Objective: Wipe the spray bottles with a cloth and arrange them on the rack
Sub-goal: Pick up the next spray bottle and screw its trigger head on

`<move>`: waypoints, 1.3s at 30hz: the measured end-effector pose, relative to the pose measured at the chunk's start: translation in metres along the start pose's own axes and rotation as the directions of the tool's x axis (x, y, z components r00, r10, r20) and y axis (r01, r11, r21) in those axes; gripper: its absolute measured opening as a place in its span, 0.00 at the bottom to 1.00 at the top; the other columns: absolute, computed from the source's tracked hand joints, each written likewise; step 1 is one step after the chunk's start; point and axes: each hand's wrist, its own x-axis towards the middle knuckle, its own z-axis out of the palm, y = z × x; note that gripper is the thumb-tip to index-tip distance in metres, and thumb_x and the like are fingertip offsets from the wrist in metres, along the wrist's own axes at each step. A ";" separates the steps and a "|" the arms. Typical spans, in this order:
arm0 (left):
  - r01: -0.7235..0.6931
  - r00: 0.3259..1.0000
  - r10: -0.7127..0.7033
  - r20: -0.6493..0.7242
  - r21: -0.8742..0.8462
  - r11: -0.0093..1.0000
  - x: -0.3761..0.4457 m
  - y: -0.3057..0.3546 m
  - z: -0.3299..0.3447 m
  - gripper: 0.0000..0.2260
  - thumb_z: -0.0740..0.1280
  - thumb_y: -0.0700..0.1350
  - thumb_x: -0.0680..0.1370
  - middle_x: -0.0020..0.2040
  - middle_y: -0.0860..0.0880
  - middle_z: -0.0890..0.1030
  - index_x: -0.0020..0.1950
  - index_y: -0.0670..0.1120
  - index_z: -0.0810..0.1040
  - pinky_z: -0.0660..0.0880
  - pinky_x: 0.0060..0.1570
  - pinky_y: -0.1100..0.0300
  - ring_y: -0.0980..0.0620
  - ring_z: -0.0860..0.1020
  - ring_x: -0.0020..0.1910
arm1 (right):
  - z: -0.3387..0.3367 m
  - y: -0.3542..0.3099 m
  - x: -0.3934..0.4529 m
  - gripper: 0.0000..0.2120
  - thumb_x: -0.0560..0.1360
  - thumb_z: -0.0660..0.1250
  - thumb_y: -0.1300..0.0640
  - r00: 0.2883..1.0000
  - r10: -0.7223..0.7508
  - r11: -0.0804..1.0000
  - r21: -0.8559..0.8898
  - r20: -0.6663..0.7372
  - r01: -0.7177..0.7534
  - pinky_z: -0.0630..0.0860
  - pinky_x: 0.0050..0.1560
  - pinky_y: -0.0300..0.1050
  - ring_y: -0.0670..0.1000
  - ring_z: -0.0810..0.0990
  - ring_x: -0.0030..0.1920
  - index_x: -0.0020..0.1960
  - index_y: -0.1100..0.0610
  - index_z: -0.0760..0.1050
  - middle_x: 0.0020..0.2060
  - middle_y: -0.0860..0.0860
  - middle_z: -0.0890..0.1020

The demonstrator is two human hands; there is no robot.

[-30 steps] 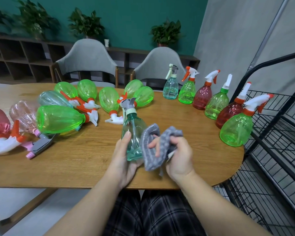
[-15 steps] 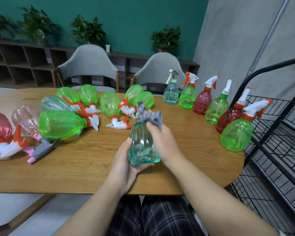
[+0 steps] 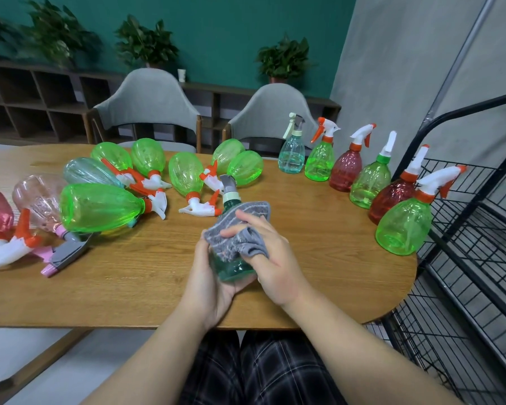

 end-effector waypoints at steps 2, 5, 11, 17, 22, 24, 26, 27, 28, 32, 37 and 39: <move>0.012 1.000 -0.012 -0.005 -0.006 1.000 -0.002 0.002 0.002 0.28 0.50 0.63 0.80 0.60 0.41 0.82 0.66 0.46 0.75 0.81 0.50 0.49 0.46 0.82 0.56 | -0.001 0.001 -0.004 0.17 0.67 0.60 0.55 0.998 -0.060 0.998 -0.002 0.017 0.060 0.55 0.74 0.46 0.41 0.71 0.66 0.51 0.54 0.83 0.61 0.48 0.78; 0.031 1.000 -0.031 -0.001 -0.017 0.999 -0.004 0.003 0.004 0.32 0.55 0.65 0.75 0.60 0.39 0.81 0.66 0.42 0.76 0.81 0.53 0.52 0.45 0.82 0.56 | 0.001 0.003 -0.013 0.18 0.67 0.59 0.53 0.987 -0.158 0.987 0.003 -0.011 0.158 0.59 0.72 0.45 0.47 0.79 0.57 0.47 0.60 0.83 0.52 0.53 0.83; 0.008 0.998 -0.009 -0.060 -0.013 1.000 -0.003 0.002 0.002 0.34 0.70 0.61 0.70 0.60 0.38 0.81 0.70 0.41 0.72 0.81 0.49 0.47 0.42 0.81 0.54 | -0.016 -0.019 -0.010 0.12 0.68 0.60 0.54 0.818 0.544 0.507 0.850 -0.188 -0.141 0.74 0.42 0.46 0.55 0.76 0.30 0.33 0.63 0.70 0.24 0.58 0.76; 0.031 0.999 -0.031 0.006 -0.062 0.998 -0.005 0.004 0.004 0.35 0.75 0.62 0.64 0.57 0.40 0.83 0.66 0.44 0.76 0.83 0.37 0.52 0.44 0.84 0.49 | -0.040 -0.021 0.016 0.09 0.79 0.60 0.56 0.624 0.766 0.290 0.950 -0.155 -0.120 0.76 0.54 0.54 0.57 0.80 0.47 0.51 0.60 0.75 0.45 0.57 0.82; 0.027 0.999 -0.026 0.024 -0.035 0.999 -0.004 0.003 0.004 0.26 0.62 0.57 0.73 0.57 0.41 0.83 0.67 0.43 0.74 0.83 0.41 0.50 0.44 0.83 0.52 | -0.020 -0.029 0.032 0.06 0.78 0.63 0.55 0.806 0.551 0.769 0.508 -0.217 -0.388 0.74 0.47 0.49 0.57 0.79 0.47 0.48 0.59 0.73 0.44 0.55 0.79; 0.013 0.999 -0.011 0.036 -0.039 0.999 -0.005 0.003 0.005 0.25 0.61 0.56 0.74 0.55 0.41 0.83 0.66 0.43 0.75 0.83 0.42 0.50 0.46 0.83 0.50 | -0.008 -0.026 0.032 0.07 0.77 0.63 0.54 0.901 0.404 0.896 0.268 -0.161 -0.354 0.76 0.53 0.54 0.59 0.81 0.48 0.47 0.57 0.77 0.45 0.58 0.82; -0.001 1.000 0.002 0.026 -0.058 0.998 -0.005 0.003 0.005 0.24 0.60 0.56 0.75 0.55 0.41 0.83 0.65 0.43 0.76 0.83 0.42 0.51 0.47 0.84 0.50 | -0.001 -0.020 0.027 0.12 0.75 0.61 0.53 0.952 0.281 0.958 0.100 -0.119 -0.270 0.73 0.62 0.55 0.55 0.79 0.56 0.53 0.54 0.79 0.52 0.53 0.82; -0.002 1.000 0.004 0.022 -0.065 0.998 -0.005 0.003 0.004 0.24 0.60 0.57 0.75 0.56 0.41 0.83 0.65 0.44 0.76 0.83 0.43 0.51 0.47 0.83 0.51 | 0.000 -0.017 0.025 0.16 0.75 0.60 0.54 0.965 0.234 0.971 0.066 -0.121 -0.228 0.71 0.65 0.53 0.51 0.77 0.60 0.59 0.53 0.78 0.57 0.50 0.81; -0.002 1.000 0.003 0.016 -0.065 0.998 -0.004 0.003 0.003 0.24 0.60 0.57 0.75 0.57 0.41 0.83 0.65 0.44 0.76 0.83 0.44 0.51 0.47 0.83 0.51 | 0.000 -0.015 0.024 0.18 0.74 0.60 0.54 0.972 0.202 0.979 0.049 -0.119 -0.197 0.68 0.68 0.52 0.49 0.74 0.64 0.63 0.53 0.76 0.61 0.48 0.79; 0.027 1.000 -0.027 -0.001 -0.052 0.998 -0.003 0.002 0.000 0.21 0.57 0.57 0.80 0.56 0.42 0.83 0.62 0.45 0.78 0.82 0.44 0.50 0.47 0.83 0.50 | 0.000 -0.006 0.016 0.22 0.71 0.60 0.56 0.985 0.152 0.988 0.007 -0.087 -0.151 0.60 0.74 0.49 0.45 0.66 0.72 0.64 0.52 0.76 0.69 0.48 0.72; 0.029 0.999 -0.030 -0.013 -0.056 0.998 -0.001 0.003 -0.001 0.23 0.53 0.57 0.82 0.62 0.41 0.80 0.67 0.45 0.75 0.81 0.49 0.49 0.45 0.81 0.57 | 0.004 -0.006 -0.001 0.20 0.67 0.60 0.61 0.999 0.021 0.999 0.046 -0.037 -0.020 0.60 0.72 0.41 0.41 0.68 0.68 0.56 0.55 0.82 0.66 0.49 0.74; 0.030 1.000 -0.030 -0.003 -0.070 0.997 -0.002 0.004 0.002 0.27 0.54 0.62 0.79 0.61 0.40 0.81 0.67 0.45 0.75 0.81 0.51 0.48 0.45 0.82 0.56 | 0.004 -0.003 -0.004 0.19 0.66 0.60 0.57 0.998 -0.036 0.998 0.049 -0.044 0.038 0.59 0.72 0.43 0.43 0.72 0.66 0.52 0.56 0.83 0.63 0.53 0.77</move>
